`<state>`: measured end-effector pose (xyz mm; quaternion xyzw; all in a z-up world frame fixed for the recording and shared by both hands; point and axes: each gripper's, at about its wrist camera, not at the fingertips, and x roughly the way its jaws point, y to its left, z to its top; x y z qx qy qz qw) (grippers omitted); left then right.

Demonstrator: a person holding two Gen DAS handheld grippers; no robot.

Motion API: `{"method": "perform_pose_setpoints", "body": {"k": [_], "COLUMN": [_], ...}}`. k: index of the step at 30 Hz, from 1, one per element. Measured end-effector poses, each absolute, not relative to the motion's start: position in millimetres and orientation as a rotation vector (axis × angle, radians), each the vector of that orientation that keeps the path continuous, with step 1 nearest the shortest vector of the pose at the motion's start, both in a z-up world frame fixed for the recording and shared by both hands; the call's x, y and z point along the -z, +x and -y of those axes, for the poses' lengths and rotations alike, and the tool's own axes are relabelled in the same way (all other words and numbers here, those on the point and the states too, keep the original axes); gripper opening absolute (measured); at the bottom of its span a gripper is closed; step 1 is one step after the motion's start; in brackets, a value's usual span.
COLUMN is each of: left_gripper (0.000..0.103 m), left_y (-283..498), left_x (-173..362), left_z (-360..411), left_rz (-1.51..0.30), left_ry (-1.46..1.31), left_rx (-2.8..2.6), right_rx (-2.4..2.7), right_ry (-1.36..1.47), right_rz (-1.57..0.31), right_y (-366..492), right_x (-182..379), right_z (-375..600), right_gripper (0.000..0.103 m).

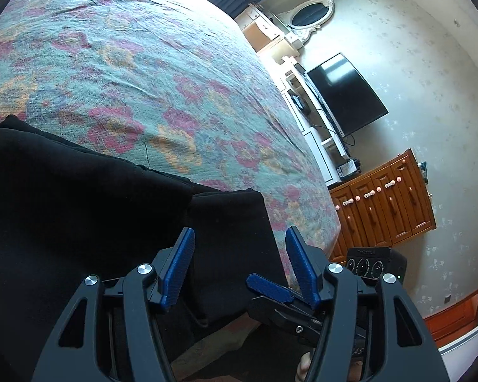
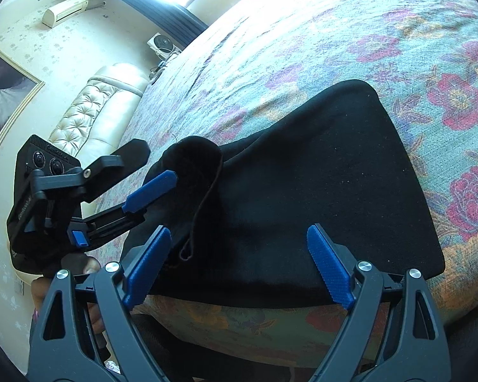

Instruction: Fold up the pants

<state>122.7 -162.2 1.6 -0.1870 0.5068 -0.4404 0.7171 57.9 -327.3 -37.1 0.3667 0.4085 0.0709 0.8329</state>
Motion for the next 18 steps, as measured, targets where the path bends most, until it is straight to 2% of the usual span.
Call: {"method": "perform_pose_setpoints", "body": {"k": [2, 6, 8, 9, 11, 18], "left_gripper": [0.059, 0.061, 0.078, 0.079, 0.082, 0.083], "left_y": [118.5, 113.9, 113.8, 115.3, 120.2, 129.8], "left_x": [-10.5, -29.3, -33.0, -31.6, -20.7, 42.7], "left_z": [152.1, 102.7, 67.6, 50.3, 19.1, -48.0], "left_rz": [-1.086, -0.976, -0.919, -0.902, -0.916, -1.046], "left_ry": [-0.404, -0.35, -0.335, -0.33, -0.331, -0.509], "left_rx": [0.96, 0.86, 0.785, 0.749, 0.691, 0.539], "right_rx": [-0.169, -0.22, -0.27, -0.299, -0.343, -0.454], "right_ry": [0.796, 0.828, 0.879, 0.907, 0.94, 0.954], "right_rz": [-0.869, -0.879, -0.885, -0.897, -0.924, -1.046], "right_y": [59.5, 68.8, 78.2, 84.6, 97.5, 133.3], "right_x": [37.7, 36.3, 38.3, 41.0, 46.2, 66.4], "right_z": [328.9, 326.3, 325.7, 324.4, 319.4, 283.6], "right_gripper": [0.093, 0.093, 0.093, 0.093, 0.093, 0.093]}}
